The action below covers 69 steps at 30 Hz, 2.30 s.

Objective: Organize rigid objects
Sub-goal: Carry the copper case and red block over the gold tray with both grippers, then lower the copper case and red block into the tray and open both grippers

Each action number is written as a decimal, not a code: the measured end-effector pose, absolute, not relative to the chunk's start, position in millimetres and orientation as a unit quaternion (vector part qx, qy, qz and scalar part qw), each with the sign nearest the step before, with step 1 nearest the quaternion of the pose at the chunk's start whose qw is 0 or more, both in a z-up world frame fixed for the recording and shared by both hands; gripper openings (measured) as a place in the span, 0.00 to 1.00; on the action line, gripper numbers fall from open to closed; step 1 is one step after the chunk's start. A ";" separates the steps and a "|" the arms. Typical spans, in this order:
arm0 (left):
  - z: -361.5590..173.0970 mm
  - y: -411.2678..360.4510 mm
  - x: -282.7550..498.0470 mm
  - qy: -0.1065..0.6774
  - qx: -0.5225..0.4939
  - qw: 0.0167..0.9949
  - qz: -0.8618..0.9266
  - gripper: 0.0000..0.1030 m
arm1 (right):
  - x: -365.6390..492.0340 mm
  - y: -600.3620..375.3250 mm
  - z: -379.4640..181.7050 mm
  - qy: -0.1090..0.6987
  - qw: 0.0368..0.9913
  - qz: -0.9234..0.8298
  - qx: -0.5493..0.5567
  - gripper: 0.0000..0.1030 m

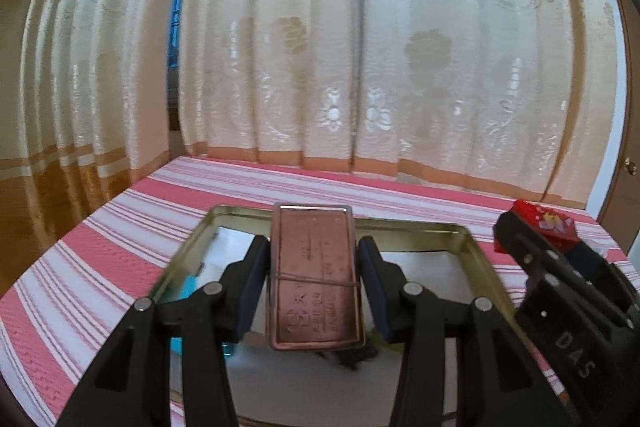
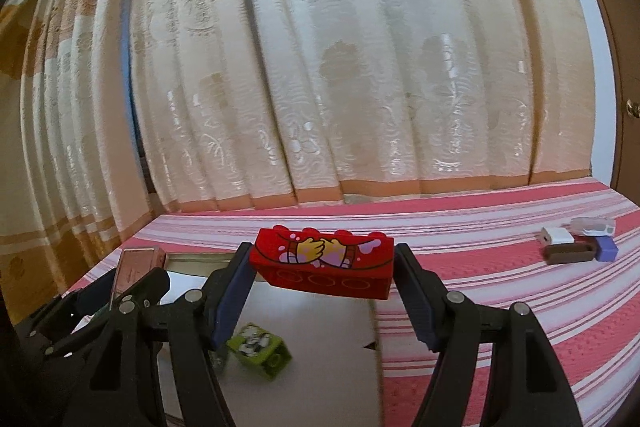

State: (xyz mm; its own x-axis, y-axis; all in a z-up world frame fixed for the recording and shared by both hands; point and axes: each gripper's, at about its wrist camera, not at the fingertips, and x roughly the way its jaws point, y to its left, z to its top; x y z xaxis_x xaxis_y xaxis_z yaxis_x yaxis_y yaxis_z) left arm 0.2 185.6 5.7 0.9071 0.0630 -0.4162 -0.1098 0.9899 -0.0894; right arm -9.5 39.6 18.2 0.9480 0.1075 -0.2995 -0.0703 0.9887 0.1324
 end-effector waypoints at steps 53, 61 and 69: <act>-17.3 216.1 40.4 0.264 -0.007 0.953 0.148 0.44 | 39.4 94.5 -13.6 0.268 0.961 0.064 0.000 0.69; -17.9 214.3 43.6 0.269 0.000 0.951 0.152 0.44 | 40.9 93.0 -15.0 0.272 0.960 0.065 0.006 0.69; -14.9 215.1 35.2 0.247 -0.006 0.953 0.173 0.82 | 40.1 83.2 -15.6 0.271 0.960 0.065 0.032 0.70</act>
